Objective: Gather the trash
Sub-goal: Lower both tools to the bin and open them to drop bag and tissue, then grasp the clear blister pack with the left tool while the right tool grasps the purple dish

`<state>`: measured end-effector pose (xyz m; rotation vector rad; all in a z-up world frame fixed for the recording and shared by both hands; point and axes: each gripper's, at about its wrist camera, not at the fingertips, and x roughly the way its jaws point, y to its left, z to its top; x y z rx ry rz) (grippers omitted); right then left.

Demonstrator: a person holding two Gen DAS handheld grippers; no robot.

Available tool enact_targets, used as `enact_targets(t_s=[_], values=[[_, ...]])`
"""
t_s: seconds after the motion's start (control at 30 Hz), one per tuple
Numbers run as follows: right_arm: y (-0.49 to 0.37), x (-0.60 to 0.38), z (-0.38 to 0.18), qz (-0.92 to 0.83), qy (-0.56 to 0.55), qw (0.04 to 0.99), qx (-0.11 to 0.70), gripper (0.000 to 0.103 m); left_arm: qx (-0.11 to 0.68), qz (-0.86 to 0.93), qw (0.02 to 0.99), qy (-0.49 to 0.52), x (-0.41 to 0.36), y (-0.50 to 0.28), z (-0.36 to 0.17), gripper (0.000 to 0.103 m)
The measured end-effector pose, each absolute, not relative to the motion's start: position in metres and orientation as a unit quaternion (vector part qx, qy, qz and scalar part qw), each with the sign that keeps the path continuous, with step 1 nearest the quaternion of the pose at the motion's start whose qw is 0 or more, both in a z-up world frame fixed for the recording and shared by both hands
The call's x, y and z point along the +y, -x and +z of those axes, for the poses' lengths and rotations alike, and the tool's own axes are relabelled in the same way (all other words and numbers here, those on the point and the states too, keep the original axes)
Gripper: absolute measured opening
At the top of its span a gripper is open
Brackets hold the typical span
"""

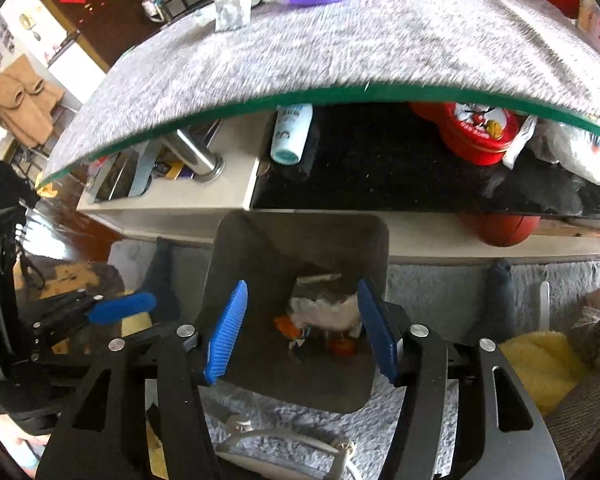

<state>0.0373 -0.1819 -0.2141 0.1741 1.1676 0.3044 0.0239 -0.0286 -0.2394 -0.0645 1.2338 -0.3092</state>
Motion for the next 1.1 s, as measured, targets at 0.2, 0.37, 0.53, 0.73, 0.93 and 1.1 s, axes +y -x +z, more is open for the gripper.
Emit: enact_targets(t_s=[0.2,0.37,0.53,0.73,0.93,1.1], values=[[-0.051,-0.189,-0.185,0.123,-0.045,0.840,0.527,0.090,0.547,-0.117,0.829,0.016,-0.017,-0.032,-0.206,0.093],[-0.070,-0.201,-0.149,0.114,-0.047,0.862,0.492,0.090,0.518,-0.111,0.848,0.015,-0.010,-0.047,-0.171,0.095],[-0.095,-0.210,-0.122,0.104,-0.056,0.877,0.466,0.090,0.497,-0.105,0.861,0.014,-0.005,-0.071,-0.143,0.095],[-0.134,-0.210,-0.105,0.100,-0.060,0.885,0.452,0.090,0.485,-0.099,0.869,0.013,-0.003,-0.102,-0.125,0.095],[-0.178,-0.196,-0.121,0.103,-0.061,0.875,0.468,0.090,0.490,-0.099,0.866,0.004,-0.006,-0.134,-0.123,0.095],[-0.211,-0.179,-0.142,0.106,-0.041,0.867,0.486,0.090,0.503,-0.105,0.858,-0.004,-0.012,-0.157,-0.133,0.095]])
